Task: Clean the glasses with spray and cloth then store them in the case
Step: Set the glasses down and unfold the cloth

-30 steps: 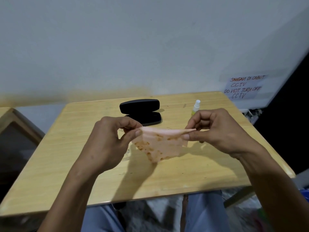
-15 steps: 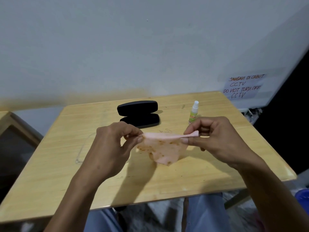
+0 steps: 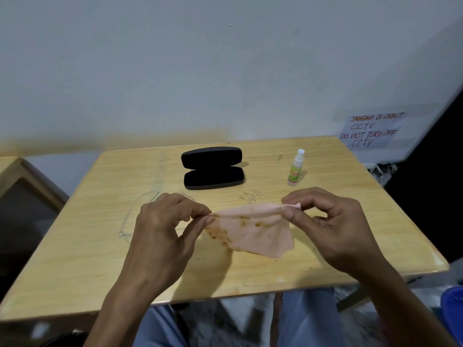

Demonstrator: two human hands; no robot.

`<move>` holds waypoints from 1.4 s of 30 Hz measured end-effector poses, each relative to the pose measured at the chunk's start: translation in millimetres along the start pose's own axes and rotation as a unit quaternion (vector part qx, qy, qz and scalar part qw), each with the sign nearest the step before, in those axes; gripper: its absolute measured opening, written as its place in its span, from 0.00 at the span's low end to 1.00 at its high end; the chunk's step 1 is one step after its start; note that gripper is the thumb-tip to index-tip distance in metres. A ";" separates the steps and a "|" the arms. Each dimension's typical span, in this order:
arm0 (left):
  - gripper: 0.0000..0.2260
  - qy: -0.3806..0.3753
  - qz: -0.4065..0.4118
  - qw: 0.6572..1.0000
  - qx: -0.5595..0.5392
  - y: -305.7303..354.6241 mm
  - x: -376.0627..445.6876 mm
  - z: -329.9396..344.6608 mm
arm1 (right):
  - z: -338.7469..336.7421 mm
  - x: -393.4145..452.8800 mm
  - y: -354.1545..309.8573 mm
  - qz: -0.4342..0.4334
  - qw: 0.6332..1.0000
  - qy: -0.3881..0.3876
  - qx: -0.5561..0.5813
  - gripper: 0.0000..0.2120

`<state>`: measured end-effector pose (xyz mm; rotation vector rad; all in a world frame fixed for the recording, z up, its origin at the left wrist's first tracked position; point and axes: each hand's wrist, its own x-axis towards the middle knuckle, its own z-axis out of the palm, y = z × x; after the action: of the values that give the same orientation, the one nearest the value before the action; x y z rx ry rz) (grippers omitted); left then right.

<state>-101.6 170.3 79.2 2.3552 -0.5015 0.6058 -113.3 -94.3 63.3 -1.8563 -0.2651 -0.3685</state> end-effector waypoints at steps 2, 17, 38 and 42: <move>0.03 -0.004 -0.002 1.000 0.003 -0.6 0.1 -0.2 | -1.1 1.4 2.2 0.003 1.000 0.007 -0.009 0.02; 0.04 0.013 -0.063 0.997 0.043 -7.8 74.4 26.6 | -8.9 76.5 16.3 0.009 0.995 0.085 -0.044 0.02; 0.08 -0.124 -0.023 0.980 0.155 -19.7 -60.7 81.0 | -13.4 -46.0 92.1 -0.001 0.944 -0.043 -0.327 0.04; 0.15 -0.142 -0.029 0.979 0.144 -21.2 -61.9 81.3 | -13.9 -50.7 90.8 -0.005 0.943 -0.037 -0.330 0.07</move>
<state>-118.3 143.2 -20.1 2.7420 -0.4942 0.3327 -129.0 -135.4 -31.9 -2.5332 -0.2152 -0.4273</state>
